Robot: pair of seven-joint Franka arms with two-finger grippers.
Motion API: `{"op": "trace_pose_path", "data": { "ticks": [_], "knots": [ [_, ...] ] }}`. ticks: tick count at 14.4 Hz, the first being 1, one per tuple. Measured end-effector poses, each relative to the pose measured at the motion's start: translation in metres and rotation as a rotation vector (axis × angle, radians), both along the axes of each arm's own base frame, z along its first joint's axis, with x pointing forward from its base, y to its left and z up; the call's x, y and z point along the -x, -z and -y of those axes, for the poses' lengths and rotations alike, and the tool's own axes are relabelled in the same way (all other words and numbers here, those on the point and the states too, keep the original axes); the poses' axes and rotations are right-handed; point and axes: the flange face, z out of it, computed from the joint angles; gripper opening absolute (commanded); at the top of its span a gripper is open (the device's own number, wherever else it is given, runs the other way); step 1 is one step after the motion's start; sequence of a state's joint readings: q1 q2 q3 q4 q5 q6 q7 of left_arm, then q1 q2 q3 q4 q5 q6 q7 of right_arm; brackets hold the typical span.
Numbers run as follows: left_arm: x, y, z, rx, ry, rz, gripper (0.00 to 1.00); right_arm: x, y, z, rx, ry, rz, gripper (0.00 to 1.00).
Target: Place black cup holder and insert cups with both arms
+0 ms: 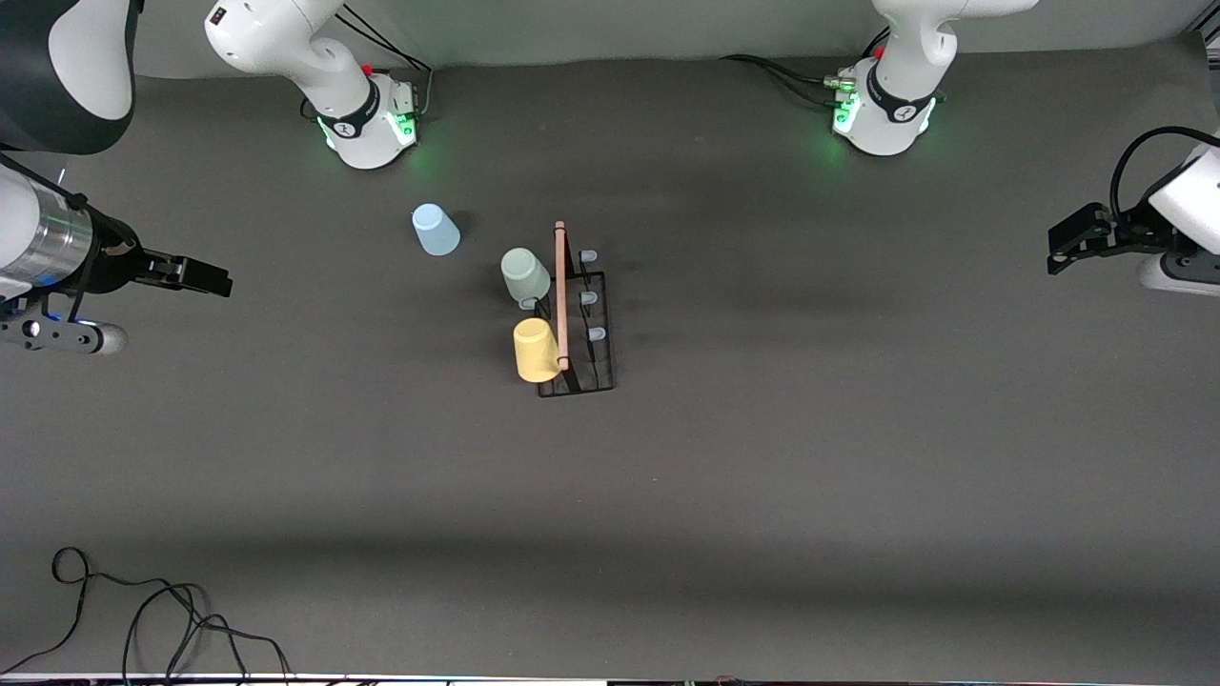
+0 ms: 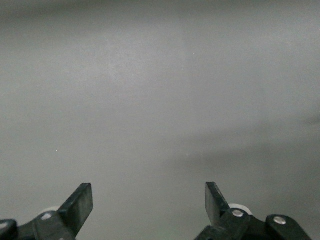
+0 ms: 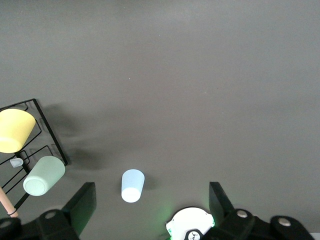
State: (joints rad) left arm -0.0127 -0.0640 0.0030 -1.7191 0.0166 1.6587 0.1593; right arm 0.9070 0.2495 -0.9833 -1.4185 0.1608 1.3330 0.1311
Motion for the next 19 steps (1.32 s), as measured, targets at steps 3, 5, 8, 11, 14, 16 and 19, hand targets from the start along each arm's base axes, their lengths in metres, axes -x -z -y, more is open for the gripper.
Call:
{"op": "trace_pose_path", "data": {
  "ticks": [3,5,8,11,14,16,19],
  "knots": [
    [0.0,0.001,0.0,0.0,0.001,-0.003,1.0,-0.006,0.01,0.012,-0.014,0.003,-0.019,1.0],
    [0.0,0.002,0.002,0.0,0.004,-0.003,1.0,-0.007,0.012,0.019,0.0,-0.013,-0.028,1.0],
    [0.0,0.002,0.002,0.0,0.003,-0.003,1.0,-0.003,0.004,0.028,-0.018,-0.038,-0.018,1.0],
    [-0.001,0.002,0.001,-0.001,0.0,-0.001,1.0,0.005,-0.006,0.043,-0.019,-0.037,-0.003,1.0],
    [-0.001,0.001,0.0,-0.002,-0.001,0.001,1.0,0.015,-0.006,0.048,-0.014,-0.044,0.051,1.0],
    [-0.001,0.001,0.0,-0.002,-0.001,0.002,1.0,0.022,0.0,0.05,-0.019,-0.048,0.114,1.0],
    [-0.001,0.001,0.0,-0.002,0.0,0.002,1.0,0.034,0.004,0.051,-0.025,-0.053,0.144,1.0]
  ]
}}
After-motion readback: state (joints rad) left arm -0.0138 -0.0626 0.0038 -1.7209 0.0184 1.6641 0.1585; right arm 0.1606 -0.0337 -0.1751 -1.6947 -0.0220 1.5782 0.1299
